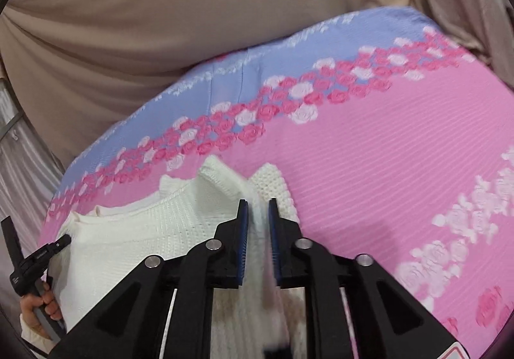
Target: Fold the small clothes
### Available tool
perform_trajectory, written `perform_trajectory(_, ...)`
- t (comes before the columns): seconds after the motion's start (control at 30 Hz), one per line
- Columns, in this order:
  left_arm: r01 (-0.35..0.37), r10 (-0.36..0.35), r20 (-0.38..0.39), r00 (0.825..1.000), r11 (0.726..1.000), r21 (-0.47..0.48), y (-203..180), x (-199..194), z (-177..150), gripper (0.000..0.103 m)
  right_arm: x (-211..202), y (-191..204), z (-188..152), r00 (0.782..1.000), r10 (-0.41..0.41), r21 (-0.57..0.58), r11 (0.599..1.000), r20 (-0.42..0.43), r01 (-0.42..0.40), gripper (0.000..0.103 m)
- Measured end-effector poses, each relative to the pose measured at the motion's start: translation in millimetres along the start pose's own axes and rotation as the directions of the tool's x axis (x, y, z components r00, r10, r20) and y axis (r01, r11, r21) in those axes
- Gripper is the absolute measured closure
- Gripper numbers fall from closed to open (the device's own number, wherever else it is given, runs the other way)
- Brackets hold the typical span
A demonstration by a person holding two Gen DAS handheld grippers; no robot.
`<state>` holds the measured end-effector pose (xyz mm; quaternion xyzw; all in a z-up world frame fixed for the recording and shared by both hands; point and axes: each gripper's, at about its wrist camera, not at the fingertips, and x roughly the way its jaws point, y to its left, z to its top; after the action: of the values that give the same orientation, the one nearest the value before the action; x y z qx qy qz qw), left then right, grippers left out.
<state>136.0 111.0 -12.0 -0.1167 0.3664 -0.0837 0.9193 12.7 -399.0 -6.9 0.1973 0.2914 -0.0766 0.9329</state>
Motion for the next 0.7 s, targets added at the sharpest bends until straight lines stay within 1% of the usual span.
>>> perform_trajectory(0.03, -0.006, 0.006, 0.031, 0.999, 1.000, 0.008, -5, -16, -2, 0.093, -20, 8, -4, 0.998, 0.004, -0.020, 1.000, 0.056, -0.003, 0.083)
perform_trajectory(0.07, -0.011, 0.010, 0.066, 0.998, 1.000, 0.017, -11, -34, -3, 0.086, -36, 16, -8, 0.996, 0.010, -0.036, 0.999, 0.087, -0.007, 0.077)
perform_trajectory(0.1, -0.003, -0.001, 0.110, 0.994, 0.999, 0.037, -19, -57, -6, 0.076, -49, 26, -12, 0.995, 0.029, -0.057, 0.998, 0.100, -0.023, 0.075)
perform_trajectory(0.13, 0.017, -0.026, 0.140, 0.990, 0.998, 0.060, -28, -75, -9, 0.066, -58, 41, -19, 0.994, 0.081, -0.094, 0.993, 0.078, -0.073, 0.075)
perform_trajectory(0.17, 0.043, -0.056, 0.155, 0.986, 0.995, 0.086, -37, -86, -10, 0.065, -62, 61, -29, 0.988, 0.154, -0.135, 0.980, 0.027, -0.149, 0.075)
perform_trajectory(0.2, 0.079, -0.100, 0.156, 0.983, 0.988, 0.132, -51, -98, -18, 0.065, -62, 76, -39, 0.979, 0.205, -0.159, 0.966, -0.019, -0.205, 0.075)
perform_trajectory(0.23, 0.115, -0.138, 0.130, 0.982, 0.979, 0.167, -64, -101, -25, 0.065, -60, 97, -56, 0.956, 0.280, -0.182, 0.939, -0.093, -0.292, 0.075)
perform_trajectory(0.27, 0.150, -0.170, 0.094, 0.981, 0.970, 0.191, -75, -99, -33, 0.065, -55, 116, -75, 0.923, 0.342, -0.191, 0.908, -0.175, -0.372, 0.075)
perform_trajectory(0.3, 0.185, -0.199, 0.046, 0.979, 0.960, 0.212, -85, -94, -44, 0.065, -48, 133, -95, 0.890, 0.382, -0.202, 0.878, -0.248, -0.433, 0.077)
perform_trajectory(0.33, 0.204, -0.208, -0.009, 0.978, 0.949, 0.239, -95, -85, -60, 0.065, -43, 145, -111, 0.874, 0.385, -0.229, 0.860, -0.296, -0.456, 0.083)
perform_trajectory(0.37, 0.193, -0.188, -0.046, 0.981, 0.946, 0.261, -101, -76, -72, 0.065, -43, 145, -111, 0.874, 0.385, -0.229, 0.860, -0.296, -0.456, 0.088)
perform_trajectory(0.4, 0.172, -0.155, -0.083, 0.985, 0.944, 0.282, -103, -65, -85, 0.065, -38, 154, -125, 0.875, 0.356, -0.269, 0.853, -0.327, -0.447, 0.088)
perform_trajectory(0.43, 0.143, -0.115, -0.111, 0.987, 0.946, 0.291, -99, -55, -96, 0.065, -32, 155, -138, 0.889, 0.300, -0.310, 0.858, -0.345, -0.410, 0.089)
perform_trajectory(0.47, 0.126, -0.094, -0.123, 0.988, 0.950, 0.285, -91, -51, -104, 0.067, -30, 148, -143, 0.902, 0.258, -0.326, 0.868, -0.346, -0.374, 0.094)
perform_trajectory(0.5, 0.127, -0.097, -0.119, 0.988, 0.954, 0.272, -79, -52, -109, 0.070, -29, 133, -144, 0.910, 0.227, -0.315, 0.886, -0.346, -0.340, 0.096)
perform_trajectory(0.53, 0.110, -0.088, -0.097, 0.991, 0.960, 0.256, -64, -60, -110, 0.075, -33, 111, -140, 0.916, 0.209, -0.272, 0.911, -0.343, -0.310, 0.097)
perform_trajectory(0.57, 0.055, -0.036, -0.079, 0.996, 0.966, 0.251, -52, -67, -110, 0.077, -38, 88, -136, 0.928, 0.179, -0.236, 0.935, -0.327, -0.264, 0.099)
perform_trajectory(0.6, -0.021, 0.034, -0.052, 0.998, 0.970, 0.243, -37, -77, -110, 0.076, -48, 59, -131, 0.946, 0.126, -0.199, 0.961, -0.300, -0.191, 0.101)
perform_trajectory(0.63, -0.065, 0.075, -0.037, 0.996, 0.971, 0.232, -25, -82, -111, 0.077, -56, 36, -128, 0.958, 0.078, -0.175, 0.976, -0.277, -0.130, 0.103)
perform_trajectory(0.67, -0.105, 0.115, -0.039, 0.993, 0.972, 0.212, -12, -86, -112, 0.075, -64, 14, -125, 0.966, 0.036, -0.150, 0.986, -0.257, -0.077, 0.103)
perform_trajectory(0.7, -0.137, 0.150, -0.054, 0.987, 0.973, 0.188, 2, -86, -111, 0.078, -72, -8, -123, 0.967, 0.027, -0.102, 0.993, -0.254, -0.055, 0.103)
